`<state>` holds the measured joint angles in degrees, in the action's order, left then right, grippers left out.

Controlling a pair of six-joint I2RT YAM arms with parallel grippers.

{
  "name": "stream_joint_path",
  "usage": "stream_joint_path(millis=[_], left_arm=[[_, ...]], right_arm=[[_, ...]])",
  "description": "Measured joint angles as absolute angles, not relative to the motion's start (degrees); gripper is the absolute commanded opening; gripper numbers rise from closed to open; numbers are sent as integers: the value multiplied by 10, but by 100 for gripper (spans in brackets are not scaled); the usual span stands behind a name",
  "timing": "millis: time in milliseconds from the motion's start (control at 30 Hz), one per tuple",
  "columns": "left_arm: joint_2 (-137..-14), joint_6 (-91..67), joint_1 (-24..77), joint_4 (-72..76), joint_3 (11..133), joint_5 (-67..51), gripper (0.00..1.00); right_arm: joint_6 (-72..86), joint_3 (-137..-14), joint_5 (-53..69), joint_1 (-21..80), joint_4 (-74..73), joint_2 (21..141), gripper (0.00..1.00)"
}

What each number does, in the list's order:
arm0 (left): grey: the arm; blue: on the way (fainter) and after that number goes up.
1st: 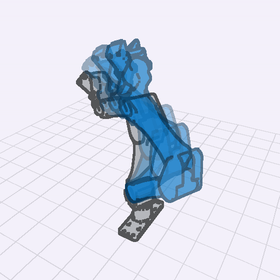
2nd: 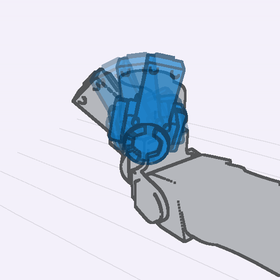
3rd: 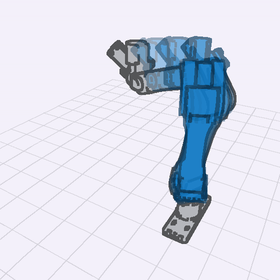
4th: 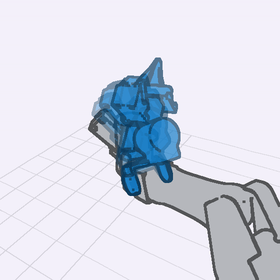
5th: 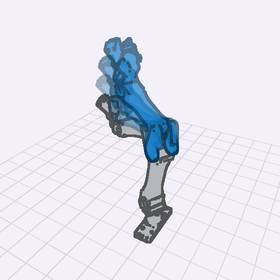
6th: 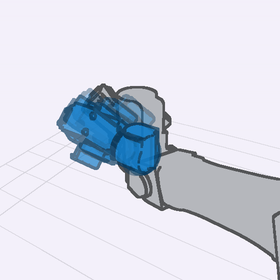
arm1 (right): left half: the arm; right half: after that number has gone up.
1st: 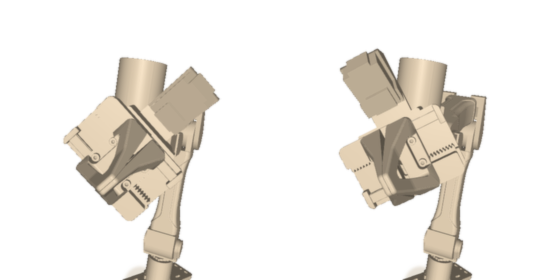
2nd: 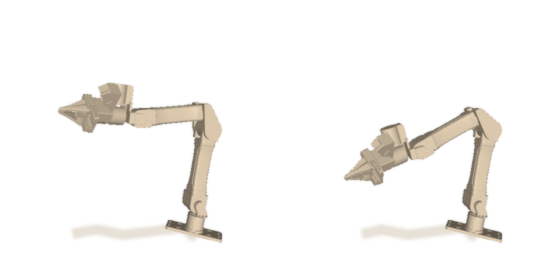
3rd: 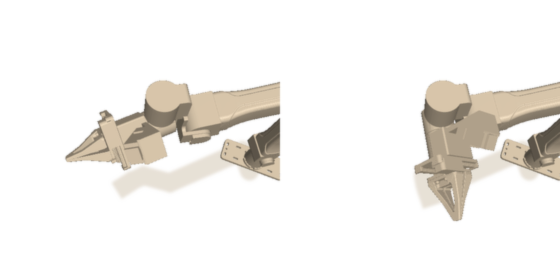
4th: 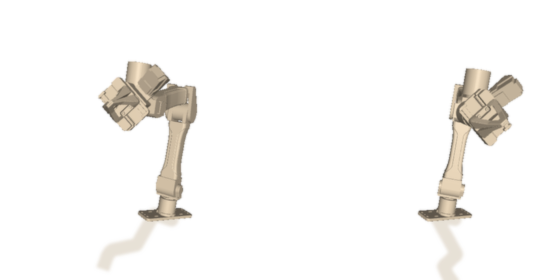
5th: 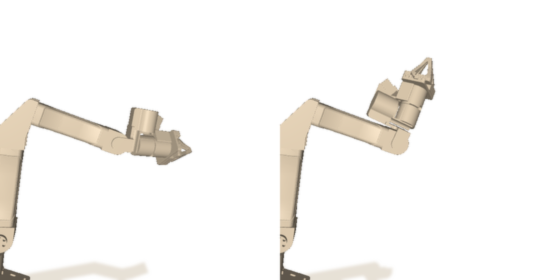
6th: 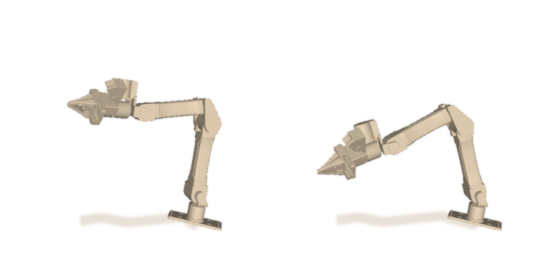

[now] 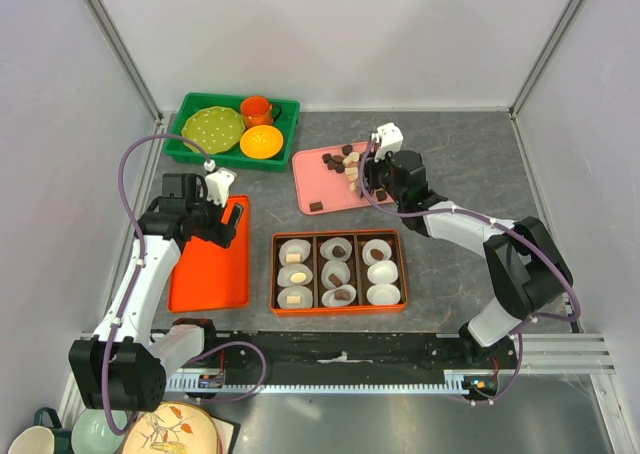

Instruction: Pack the chocolate

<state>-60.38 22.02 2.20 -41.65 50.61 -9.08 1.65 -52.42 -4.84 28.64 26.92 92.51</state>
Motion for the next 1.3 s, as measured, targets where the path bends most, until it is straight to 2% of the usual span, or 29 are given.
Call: stream_joint_path(millis=[1067,1167,1300], left_arm=[[-601,221,22,-417,506,-90,94],[-598,222,22,-417,506,-89,94],[-596,223,22,-416,506,-89,94]], right_arm=[[33,-486,-50,291,307,931,46],[32,-490,-50,291,308,934,43],[30,-505,-50,291,306,947,33]])
